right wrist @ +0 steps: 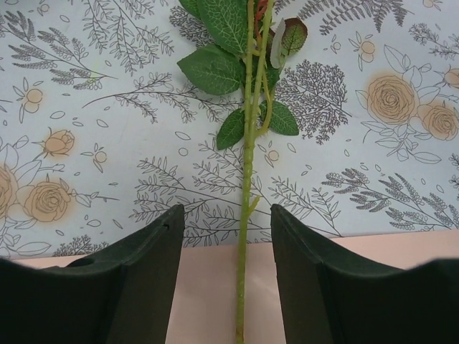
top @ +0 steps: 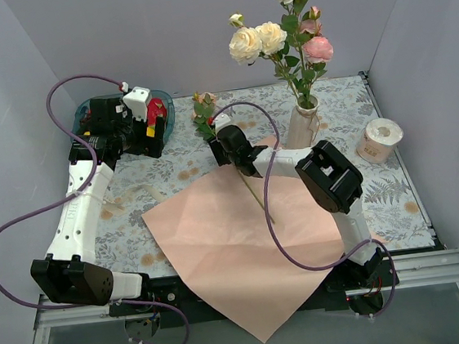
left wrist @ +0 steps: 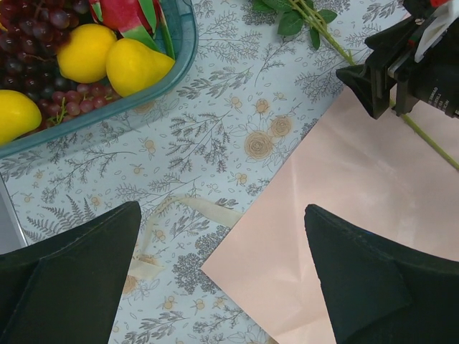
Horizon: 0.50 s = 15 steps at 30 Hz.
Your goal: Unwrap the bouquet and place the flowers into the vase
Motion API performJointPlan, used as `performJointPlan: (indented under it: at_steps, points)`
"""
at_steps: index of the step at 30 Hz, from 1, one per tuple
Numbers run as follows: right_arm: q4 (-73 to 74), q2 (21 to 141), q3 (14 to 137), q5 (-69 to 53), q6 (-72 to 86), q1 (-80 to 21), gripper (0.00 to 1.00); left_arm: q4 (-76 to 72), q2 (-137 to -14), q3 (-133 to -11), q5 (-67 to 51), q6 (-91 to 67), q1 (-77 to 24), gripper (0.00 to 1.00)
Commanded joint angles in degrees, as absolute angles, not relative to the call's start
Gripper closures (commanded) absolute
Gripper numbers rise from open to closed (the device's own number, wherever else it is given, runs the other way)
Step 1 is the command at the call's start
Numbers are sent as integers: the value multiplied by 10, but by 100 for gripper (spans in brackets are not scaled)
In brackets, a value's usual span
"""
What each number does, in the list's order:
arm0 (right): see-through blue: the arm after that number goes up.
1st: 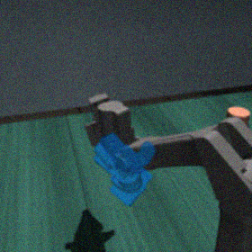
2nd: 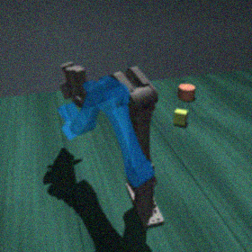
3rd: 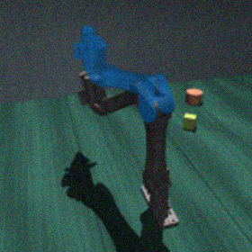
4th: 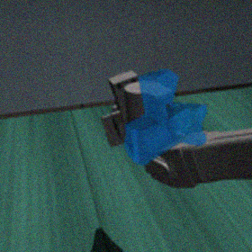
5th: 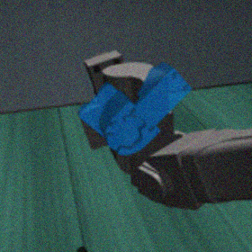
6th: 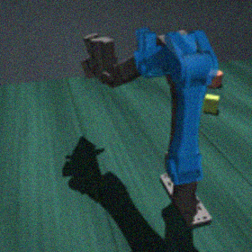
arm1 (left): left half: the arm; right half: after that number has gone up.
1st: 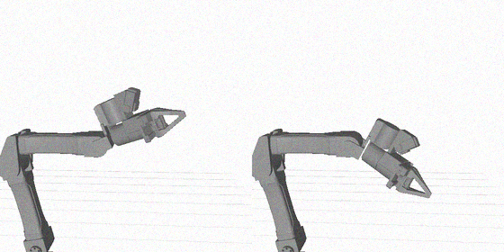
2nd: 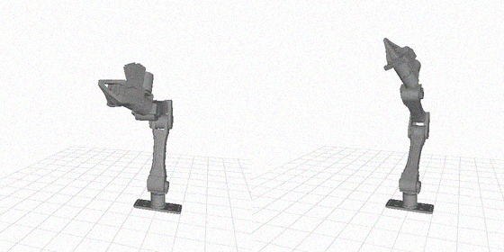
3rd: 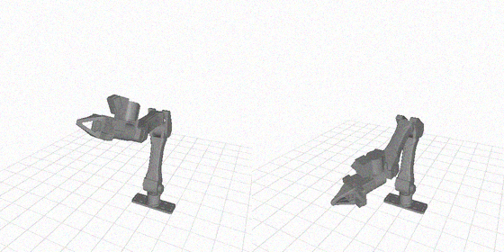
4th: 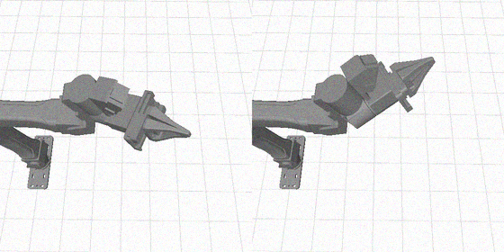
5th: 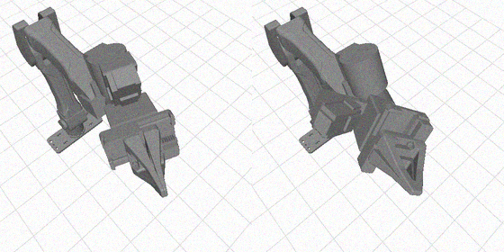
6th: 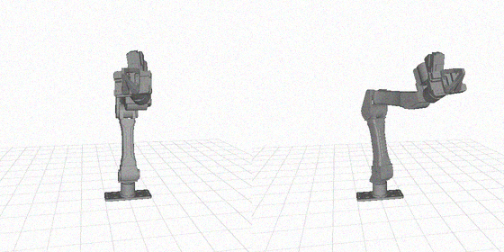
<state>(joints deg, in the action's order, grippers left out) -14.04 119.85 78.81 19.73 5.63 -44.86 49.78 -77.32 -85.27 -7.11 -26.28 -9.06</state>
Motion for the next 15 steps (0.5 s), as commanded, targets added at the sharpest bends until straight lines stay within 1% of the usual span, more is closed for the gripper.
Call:
performJointPlan:
  at_steps: [1,8,15]
  points:
    - [-152,1225,816,171,82,-441,43,501,-747,-871,-80,-251,-87,2]
    - [-142,1245,824,160,92,-440,46,494,-748,-871,-91,-250,-88,2]
    - [-131,1255,838,169,94,-439,57,481,-733,-851,-88,-248,-87,2]
